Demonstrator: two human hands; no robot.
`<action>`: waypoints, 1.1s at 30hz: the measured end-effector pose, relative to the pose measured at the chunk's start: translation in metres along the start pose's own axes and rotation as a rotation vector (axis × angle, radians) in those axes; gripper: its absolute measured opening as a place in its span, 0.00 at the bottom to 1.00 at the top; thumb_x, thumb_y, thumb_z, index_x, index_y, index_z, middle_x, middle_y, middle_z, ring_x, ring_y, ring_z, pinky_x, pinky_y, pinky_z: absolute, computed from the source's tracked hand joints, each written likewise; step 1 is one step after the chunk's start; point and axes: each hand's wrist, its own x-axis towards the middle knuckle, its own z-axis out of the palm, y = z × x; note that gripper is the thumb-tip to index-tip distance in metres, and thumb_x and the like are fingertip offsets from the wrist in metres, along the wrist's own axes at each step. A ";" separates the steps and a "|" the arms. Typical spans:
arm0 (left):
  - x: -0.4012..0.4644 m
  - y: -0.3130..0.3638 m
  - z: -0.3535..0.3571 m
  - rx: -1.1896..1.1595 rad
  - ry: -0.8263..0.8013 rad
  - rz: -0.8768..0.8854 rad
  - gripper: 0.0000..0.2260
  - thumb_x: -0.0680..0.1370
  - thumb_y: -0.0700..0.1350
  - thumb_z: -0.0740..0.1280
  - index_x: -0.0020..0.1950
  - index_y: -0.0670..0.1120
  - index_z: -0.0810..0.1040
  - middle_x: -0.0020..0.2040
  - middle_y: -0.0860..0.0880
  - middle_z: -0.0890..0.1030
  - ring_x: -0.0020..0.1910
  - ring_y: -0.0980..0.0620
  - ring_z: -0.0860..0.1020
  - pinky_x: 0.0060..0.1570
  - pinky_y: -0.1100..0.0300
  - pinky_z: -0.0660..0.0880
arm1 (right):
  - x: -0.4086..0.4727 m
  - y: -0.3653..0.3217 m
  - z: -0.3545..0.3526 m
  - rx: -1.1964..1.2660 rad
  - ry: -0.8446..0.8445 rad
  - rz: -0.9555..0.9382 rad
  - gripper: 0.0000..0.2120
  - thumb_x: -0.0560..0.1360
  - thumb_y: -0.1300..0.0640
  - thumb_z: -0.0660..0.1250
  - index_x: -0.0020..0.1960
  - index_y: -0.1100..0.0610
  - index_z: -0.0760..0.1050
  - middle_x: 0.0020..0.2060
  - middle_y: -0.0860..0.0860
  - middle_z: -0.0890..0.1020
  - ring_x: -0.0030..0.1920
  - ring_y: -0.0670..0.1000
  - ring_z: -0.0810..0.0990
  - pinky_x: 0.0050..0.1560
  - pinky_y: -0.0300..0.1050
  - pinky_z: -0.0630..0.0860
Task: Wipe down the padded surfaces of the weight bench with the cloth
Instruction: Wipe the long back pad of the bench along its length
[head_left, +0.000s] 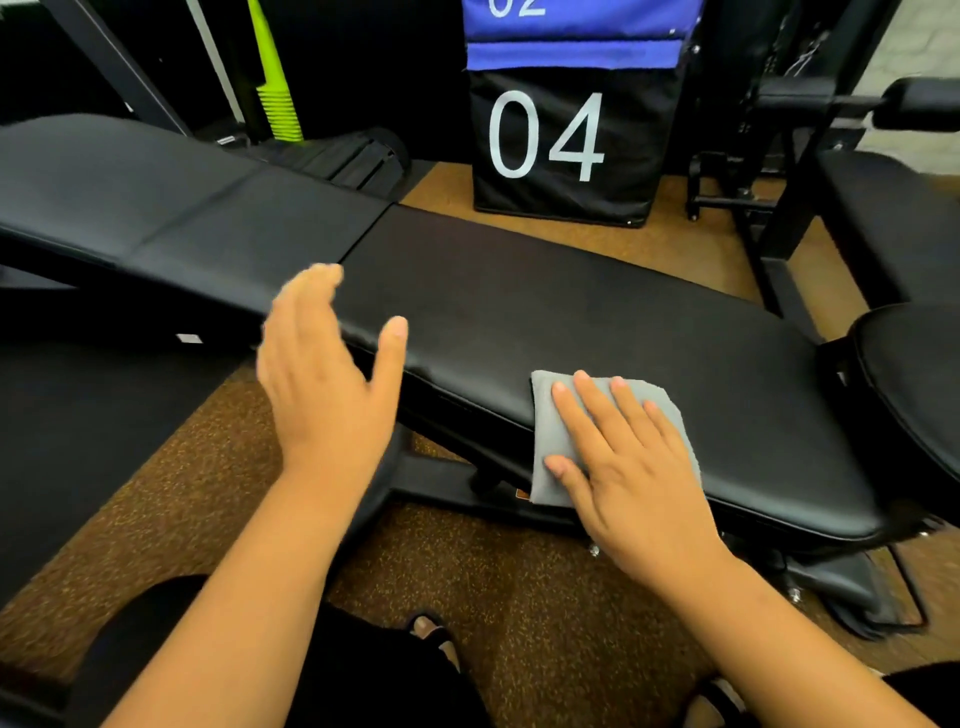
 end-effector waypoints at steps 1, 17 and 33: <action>0.000 0.007 0.003 0.012 -0.093 0.069 0.24 0.80 0.53 0.64 0.72 0.43 0.66 0.69 0.45 0.70 0.70 0.46 0.68 0.69 0.43 0.64 | 0.008 0.000 -0.003 0.017 -0.015 0.009 0.29 0.81 0.39 0.44 0.78 0.50 0.56 0.76 0.52 0.62 0.75 0.60 0.60 0.72 0.59 0.62; 0.006 0.050 0.031 0.140 -0.584 0.202 0.18 0.77 0.56 0.67 0.62 0.48 0.79 0.61 0.53 0.76 0.61 0.49 0.71 0.55 0.55 0.70 | 0.063 0.027 -0.019 0.336 -0.246 0.071 0.27 0.82 0.41 0.43 0.79 0.45 0.43 0.78 0.42 0.44 0.78 0.45 0.39 0.76 0.48 0.38; -0.016 0.047 0.063 0.257 -0.526 0.356 0.22 0.78 0.55 0.55 0.63 0.44 0.78 0.62 0.46 0.78 0.65 0.42 0.74 0.64 0.43 0.69 | 0.056 0.039 -0.016 0.308 -0.252 0.102 0.30 0.79 0.36 0.41 0.78 0.43 0.41 0.77 0.40 0.42 0.77 0.46 0.37 0.76 0.47 0.37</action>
